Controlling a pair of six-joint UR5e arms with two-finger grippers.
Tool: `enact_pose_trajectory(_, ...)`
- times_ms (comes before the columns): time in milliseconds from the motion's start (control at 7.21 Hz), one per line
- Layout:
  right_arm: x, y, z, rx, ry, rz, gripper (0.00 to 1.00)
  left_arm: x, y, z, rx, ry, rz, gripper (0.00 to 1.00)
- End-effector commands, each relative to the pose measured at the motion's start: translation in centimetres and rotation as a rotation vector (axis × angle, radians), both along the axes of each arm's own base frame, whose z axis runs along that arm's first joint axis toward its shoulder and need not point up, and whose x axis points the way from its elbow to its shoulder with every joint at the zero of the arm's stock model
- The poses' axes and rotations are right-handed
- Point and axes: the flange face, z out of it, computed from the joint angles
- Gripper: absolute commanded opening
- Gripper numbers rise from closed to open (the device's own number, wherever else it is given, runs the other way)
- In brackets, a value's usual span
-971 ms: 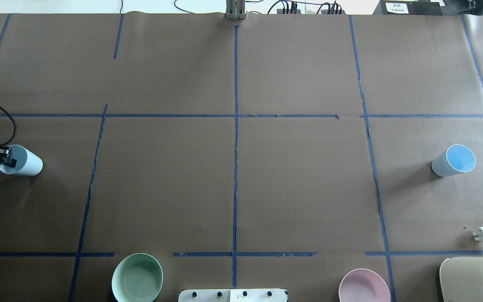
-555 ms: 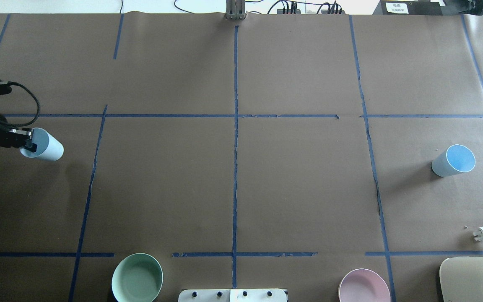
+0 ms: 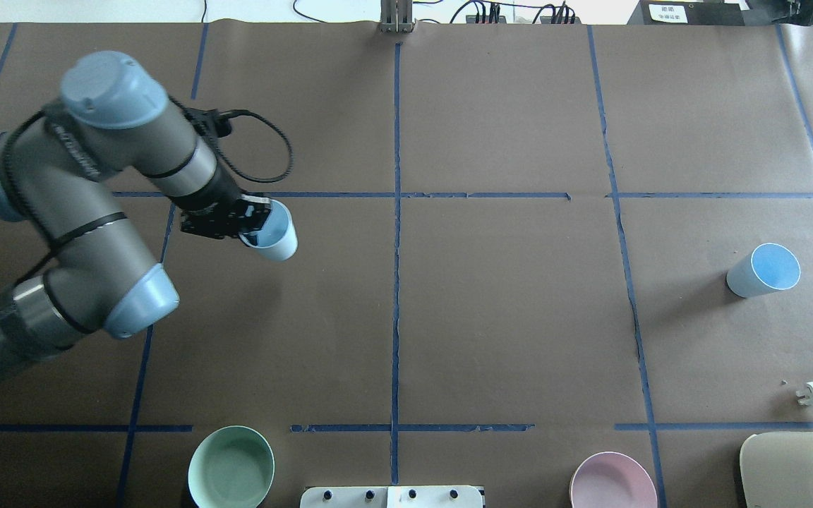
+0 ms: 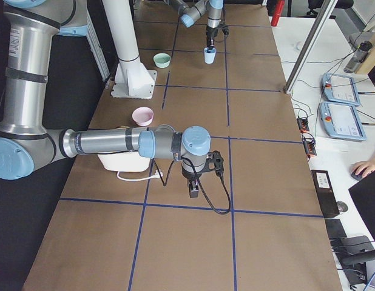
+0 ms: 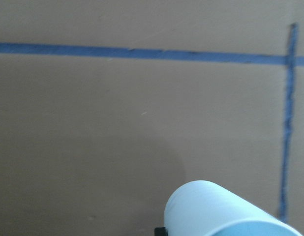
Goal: Stack blue cups with both arms
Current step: 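Carry the light blue cup with the left gripper to the table center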
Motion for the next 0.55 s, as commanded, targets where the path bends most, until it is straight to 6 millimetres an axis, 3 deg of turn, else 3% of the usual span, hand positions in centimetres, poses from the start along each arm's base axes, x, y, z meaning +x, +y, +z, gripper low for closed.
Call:
enact_pose_trajectory(0, 0.0, 0.0, 0.1, -0.003, 0.000, 0.000, 1.00, 10.9, 0.0, -9.0, -0.030, -0.025, -0.057, 0.00)
enact_pose_trajectory(416, 0.0, 0.0, 0.4, -0.009, 0.002, 0.000, 1.00, 12.8, 2.0, -7.2, -0.024, -0.035, -0.022, 0.01)
